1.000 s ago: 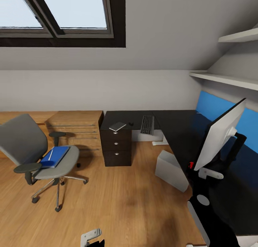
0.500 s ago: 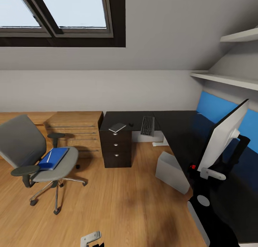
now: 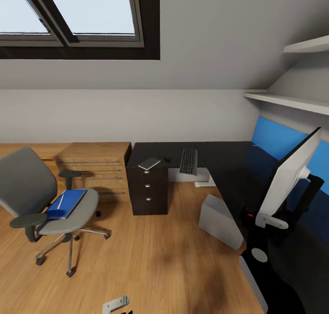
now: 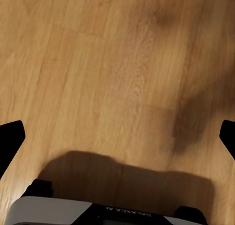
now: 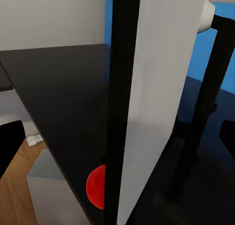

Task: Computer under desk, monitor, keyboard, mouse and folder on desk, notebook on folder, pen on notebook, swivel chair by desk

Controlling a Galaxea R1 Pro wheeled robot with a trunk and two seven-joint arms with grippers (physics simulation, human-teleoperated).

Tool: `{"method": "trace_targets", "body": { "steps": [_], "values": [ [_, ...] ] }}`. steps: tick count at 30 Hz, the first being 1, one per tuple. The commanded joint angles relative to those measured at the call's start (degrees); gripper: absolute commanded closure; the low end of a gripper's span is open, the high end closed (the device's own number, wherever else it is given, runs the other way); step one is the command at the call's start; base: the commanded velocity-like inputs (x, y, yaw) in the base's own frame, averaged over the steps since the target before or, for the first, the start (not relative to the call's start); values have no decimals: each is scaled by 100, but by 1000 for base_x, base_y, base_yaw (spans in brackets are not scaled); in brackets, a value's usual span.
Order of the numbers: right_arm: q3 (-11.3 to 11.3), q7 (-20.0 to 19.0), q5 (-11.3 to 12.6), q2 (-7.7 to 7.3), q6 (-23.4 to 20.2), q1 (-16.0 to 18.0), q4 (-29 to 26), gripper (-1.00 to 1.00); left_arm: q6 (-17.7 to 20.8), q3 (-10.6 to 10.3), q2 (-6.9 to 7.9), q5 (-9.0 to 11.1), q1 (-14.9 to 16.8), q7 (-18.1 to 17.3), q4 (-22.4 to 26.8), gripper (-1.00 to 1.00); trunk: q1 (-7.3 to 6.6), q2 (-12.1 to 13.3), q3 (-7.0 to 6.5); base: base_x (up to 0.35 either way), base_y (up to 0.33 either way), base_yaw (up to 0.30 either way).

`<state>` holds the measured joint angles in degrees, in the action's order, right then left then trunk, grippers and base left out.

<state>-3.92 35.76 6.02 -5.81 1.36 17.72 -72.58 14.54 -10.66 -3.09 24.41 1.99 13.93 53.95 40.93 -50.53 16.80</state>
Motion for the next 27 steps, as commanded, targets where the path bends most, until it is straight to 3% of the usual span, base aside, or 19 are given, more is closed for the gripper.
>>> {"method": "trace_targets", "body": {
  "steps": [1, 15, 27],
  "values": [
    [-21, 37, 57, -8, 14, 4, -4, -100, 15, -15, 3, 59, 3, 48, 11, -100, 1, -6, 8, 15, 0, -4],
    [-13, 37, 57, -16, 14, 7, -11, -100, 6, -15, 2, 64, 3, 48, 11, -100, 1, -6, 8, 2, 0, -178],
    [-13, 37, 57, -11, 14, 8, -11, -100, -3, -22, 7, 65, 3, 48, 11, -100, 1, -6, 8, 81, 30, -19]
  ]
}}
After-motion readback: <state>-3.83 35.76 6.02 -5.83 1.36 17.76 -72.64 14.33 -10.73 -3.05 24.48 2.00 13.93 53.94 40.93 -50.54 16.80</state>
